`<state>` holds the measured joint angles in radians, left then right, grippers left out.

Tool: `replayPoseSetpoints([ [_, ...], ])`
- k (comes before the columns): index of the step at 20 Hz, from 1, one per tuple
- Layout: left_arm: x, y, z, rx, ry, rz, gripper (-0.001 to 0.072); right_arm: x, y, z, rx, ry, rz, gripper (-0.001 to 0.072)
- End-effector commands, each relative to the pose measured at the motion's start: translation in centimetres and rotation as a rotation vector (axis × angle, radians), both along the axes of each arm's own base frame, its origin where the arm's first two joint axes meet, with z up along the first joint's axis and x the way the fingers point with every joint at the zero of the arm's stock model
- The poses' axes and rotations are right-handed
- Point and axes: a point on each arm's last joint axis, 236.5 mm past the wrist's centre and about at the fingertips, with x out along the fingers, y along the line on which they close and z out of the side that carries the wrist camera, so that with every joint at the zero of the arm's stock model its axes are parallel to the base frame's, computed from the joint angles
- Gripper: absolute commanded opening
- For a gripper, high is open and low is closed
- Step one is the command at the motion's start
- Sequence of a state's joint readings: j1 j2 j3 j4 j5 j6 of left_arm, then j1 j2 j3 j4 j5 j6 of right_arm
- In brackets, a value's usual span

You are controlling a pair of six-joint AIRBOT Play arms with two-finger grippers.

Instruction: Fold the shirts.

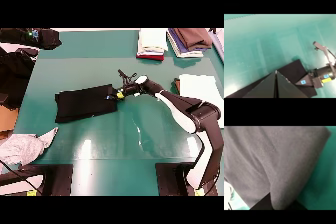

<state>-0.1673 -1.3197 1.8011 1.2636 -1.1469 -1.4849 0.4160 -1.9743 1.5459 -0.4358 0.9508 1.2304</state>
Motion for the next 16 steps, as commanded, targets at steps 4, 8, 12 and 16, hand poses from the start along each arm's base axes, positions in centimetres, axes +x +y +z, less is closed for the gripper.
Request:
replayPoseSetpoints([
  [4, -1.9, -4.9, 0.0, -0.009, 0.005, -0.112, 0.0023, 6.3, -6.9, 7.6, -0.028, -0.209, -0.097, 0.0015],
  [8, -3.2, -8.3, 0.4, -0.005, -0.022, -0.195, 0.0024, 8.0, -21.5, 12.3, -0.261, -0.282, -0.217, 0.0015],
  [12, -3.3, -9.4, 1.2, -0.033, -0.050, -0.208, 0.0024, 7.7, -36.3, 17.4, -0.380, -0.323, -0.455, 0.0015],
  [16, -3.2, -9.4, 1.3, -0.055, -0.043, -0.190, 0.0024, 6.6, -48.0, 20.1, -0.427, -0.347, -0.705, 0.0015],
])
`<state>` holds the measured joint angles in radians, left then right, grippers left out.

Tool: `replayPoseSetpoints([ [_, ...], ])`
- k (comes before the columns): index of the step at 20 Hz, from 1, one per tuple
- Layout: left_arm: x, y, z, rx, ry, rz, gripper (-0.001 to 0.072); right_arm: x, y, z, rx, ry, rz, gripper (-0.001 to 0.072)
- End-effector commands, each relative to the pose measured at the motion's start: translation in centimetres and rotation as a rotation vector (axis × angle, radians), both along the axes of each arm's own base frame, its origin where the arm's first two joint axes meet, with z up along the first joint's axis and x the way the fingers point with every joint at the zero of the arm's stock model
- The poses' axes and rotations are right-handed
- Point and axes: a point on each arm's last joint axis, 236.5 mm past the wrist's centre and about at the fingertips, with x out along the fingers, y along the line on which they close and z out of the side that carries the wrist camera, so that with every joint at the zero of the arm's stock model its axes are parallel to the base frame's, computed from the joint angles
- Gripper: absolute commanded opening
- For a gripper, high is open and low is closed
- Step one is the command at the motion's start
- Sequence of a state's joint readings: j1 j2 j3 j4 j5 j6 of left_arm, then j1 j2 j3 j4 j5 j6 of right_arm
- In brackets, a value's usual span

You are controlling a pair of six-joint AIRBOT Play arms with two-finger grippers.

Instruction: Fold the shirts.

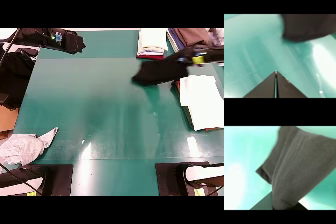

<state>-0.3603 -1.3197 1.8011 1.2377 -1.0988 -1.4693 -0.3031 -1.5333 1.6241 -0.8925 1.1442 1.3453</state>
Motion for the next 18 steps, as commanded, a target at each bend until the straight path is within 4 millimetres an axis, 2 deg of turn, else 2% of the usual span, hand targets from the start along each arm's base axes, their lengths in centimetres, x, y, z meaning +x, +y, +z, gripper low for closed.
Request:
replayPoseSetpoints([
  [1, 0.0, -0.3, 0.3, -0.025, 0.002, 0.010, 0.0024, -1.8, -10.3, 2.0, -0.037, -0.040, -0.213, 0.0015],
  [4, 0.0, -0.3, 0.3, -0.026, 0.003, 0.010, 0.0024, -1.9, -14.8, 2.8, -0.048, -0.089, -0.326, 0.0015],
  [8, 0.0, -0.3, 0.3, -0.027, 0.004, 0.011, 0.0024, -1.0, -16.8, 5.2, -0.087, -0.192, -0.399, 0.0015],
  [10, 0.0, -0.3, 0.3, -0.027, 0.004, 0.010, 0.0024, -0.6, -17.1, 7.8, -0.126, -0.277, -0.422, 0.0015],
  [14, 0.0, -0.3, 0.3, -0.027, 0.004, 0.010, 0.0024, -1.6, -17.3, 12.8, -0.188, -0.402, -0.452, 0.0015],
  [16, 0.0, -0.3, 0.3, -0.026, 0.004, 0.010, 0.0024, -2.7, -17.0, 14.2, -0.203, -0.415, -0.447, 0.0015],
  [18, 0.0, -0.3, 0.3, -0.025, 0.004, 0.009, 0.0024, -3.6, -15.8, 14.4, -0.205, -0.392, -0.411, 0.0016],
])
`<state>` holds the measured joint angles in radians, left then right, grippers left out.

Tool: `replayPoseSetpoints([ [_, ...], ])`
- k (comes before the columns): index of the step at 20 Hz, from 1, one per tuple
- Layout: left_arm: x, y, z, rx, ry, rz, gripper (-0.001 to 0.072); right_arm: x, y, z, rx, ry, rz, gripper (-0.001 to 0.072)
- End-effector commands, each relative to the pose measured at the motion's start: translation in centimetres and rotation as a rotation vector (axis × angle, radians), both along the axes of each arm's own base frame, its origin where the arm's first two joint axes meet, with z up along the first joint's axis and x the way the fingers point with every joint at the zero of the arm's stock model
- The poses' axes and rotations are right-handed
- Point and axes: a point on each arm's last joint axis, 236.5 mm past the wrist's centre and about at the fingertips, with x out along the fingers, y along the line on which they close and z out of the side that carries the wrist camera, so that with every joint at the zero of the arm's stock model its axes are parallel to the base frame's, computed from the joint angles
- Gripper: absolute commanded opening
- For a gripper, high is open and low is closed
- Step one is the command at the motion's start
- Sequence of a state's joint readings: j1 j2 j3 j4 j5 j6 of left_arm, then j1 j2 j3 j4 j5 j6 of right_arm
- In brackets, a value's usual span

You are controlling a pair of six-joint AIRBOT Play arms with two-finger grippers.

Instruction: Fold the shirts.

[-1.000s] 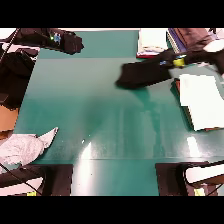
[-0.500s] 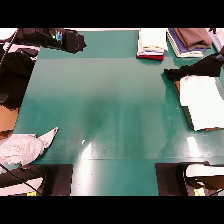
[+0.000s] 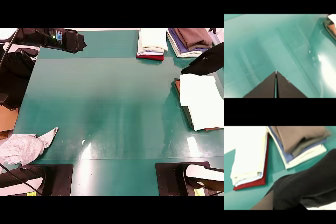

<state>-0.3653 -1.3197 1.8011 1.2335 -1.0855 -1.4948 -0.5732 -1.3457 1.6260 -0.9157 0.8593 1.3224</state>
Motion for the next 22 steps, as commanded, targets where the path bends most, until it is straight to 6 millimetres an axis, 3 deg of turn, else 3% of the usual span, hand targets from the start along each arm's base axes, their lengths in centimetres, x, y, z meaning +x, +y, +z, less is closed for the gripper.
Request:
replayPoseSetpoints([
  [1, 0.0, 0.0, 0.0, 0.002, -0.001, -0.002, 0.0024, -1.9, 1.0, 1.0, -0.042, 0.031, 0.026, 0.0016],
  [6, -0.5, 0.1, -0.5, 0.017, 0.023, -0.011, 0.0024, -7.1, 0.9, -3.7, -0.105, 0.314, 0.017, 0.0015],
  [14, -0.5, 0.0, -0.6, 0.023, 0.022, -0.016, 0.0024, -19.2, 2.2, -16.9, 0.108, 0.625, -0.079, 0.0024],
  [19, -0.6, 0.1, -0.8, 0.027, 0.028, -0.018, 0.0024, -25.0, 3.4, -22.1, 0.224, 0.716, -0.155, 0.0225],
  [21, -0.8, 0.1, -1.0, 0.034, 0.039, -0.023, 0.0024, -26.9, 3.8, -23.7, 0.260, 0.750, -0.183, 0.0494],
  [22, -0.9, 0.1, -1.1, 0.037, 0.043, -0.025, 0.0024, -28.1, 3.4, -24.5, 0.249, 0.780, -0.207, 0.0563],
])
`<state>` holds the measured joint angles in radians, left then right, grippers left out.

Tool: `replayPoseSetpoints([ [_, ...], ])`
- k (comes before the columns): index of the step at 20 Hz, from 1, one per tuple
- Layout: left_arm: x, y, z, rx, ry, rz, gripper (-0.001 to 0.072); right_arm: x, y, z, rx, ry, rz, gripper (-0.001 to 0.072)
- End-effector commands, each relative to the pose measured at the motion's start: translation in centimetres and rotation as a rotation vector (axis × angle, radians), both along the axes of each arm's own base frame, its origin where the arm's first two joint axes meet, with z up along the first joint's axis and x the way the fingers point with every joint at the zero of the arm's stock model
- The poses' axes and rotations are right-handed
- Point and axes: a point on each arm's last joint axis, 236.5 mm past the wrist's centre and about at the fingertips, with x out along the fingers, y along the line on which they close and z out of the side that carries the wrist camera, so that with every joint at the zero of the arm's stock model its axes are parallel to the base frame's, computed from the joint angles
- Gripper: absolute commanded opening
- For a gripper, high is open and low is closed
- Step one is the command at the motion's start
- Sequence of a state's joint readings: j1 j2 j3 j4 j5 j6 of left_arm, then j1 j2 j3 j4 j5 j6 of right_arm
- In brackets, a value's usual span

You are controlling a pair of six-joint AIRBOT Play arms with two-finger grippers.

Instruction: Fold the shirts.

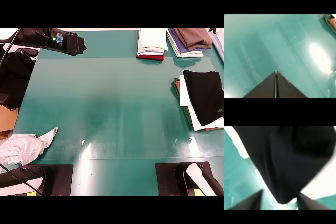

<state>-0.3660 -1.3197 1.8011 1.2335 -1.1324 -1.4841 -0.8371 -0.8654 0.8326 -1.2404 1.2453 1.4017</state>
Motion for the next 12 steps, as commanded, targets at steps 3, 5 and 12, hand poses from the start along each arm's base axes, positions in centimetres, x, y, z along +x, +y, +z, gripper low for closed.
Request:
replayPoseSetpoints([
  [3, -0.3, 0.1, -0.4, 0.011, 0.016, -0.006, 0.0024, -4.1, -1.8, -0.7, -0.035, 0.055, -0.132, 0.0561],
  [5, -0.5, 0.1, -0.6, 0.017, 0.026, -0.010, 0.0024, -3.4, -4.2, 3.8, -0.136, -0.041, -0.197, 0.0552],
  [12, -0.6, 0.1, -0.7, 0.020, 0.031, -0.011, 0.0025, 5.7, 1.5, 19.2, -0.223, -0.465, 0.029, 0.0552],
])
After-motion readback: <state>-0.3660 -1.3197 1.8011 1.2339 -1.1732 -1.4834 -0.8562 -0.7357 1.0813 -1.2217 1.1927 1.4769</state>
